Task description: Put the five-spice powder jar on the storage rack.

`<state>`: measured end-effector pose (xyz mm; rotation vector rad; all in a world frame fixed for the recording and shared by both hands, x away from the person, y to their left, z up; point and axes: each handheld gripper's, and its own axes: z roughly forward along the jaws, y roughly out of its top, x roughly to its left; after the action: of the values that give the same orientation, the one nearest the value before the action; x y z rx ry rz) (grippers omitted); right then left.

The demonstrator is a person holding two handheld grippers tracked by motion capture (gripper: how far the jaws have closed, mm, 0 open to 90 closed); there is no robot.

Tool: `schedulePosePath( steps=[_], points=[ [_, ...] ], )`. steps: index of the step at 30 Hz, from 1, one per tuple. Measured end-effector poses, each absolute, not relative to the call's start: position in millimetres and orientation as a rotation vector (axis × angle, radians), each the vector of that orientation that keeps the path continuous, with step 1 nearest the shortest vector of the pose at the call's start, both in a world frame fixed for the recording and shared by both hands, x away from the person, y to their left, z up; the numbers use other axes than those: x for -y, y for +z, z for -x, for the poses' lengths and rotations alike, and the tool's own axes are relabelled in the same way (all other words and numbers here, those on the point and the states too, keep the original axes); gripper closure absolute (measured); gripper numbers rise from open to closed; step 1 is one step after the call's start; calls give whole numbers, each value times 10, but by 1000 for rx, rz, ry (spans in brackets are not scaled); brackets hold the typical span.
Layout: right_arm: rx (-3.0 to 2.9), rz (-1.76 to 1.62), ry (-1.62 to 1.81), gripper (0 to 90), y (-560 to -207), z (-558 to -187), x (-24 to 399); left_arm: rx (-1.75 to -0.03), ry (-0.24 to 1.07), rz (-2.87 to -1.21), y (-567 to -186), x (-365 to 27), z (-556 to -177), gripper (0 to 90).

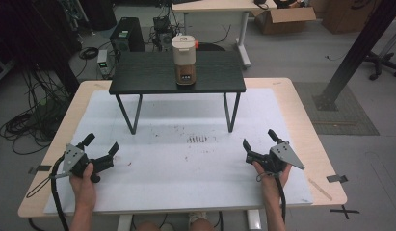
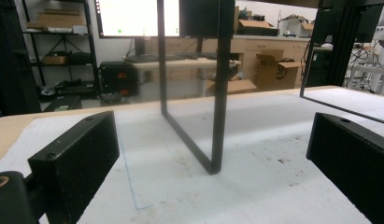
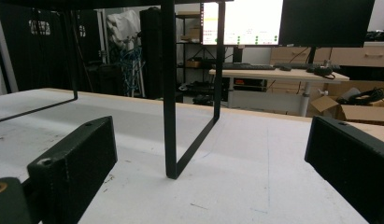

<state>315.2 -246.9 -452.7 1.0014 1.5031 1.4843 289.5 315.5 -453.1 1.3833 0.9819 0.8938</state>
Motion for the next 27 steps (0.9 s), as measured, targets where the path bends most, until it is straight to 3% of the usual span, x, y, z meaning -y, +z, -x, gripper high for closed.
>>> schedulePosePath(
  steps=[27],
  points=[
    [-1496, -995, 1493, 27, -4532, -3141, 2473, -980, 900, -1383, -4532, -3151, -2889, 25]
  ],
)
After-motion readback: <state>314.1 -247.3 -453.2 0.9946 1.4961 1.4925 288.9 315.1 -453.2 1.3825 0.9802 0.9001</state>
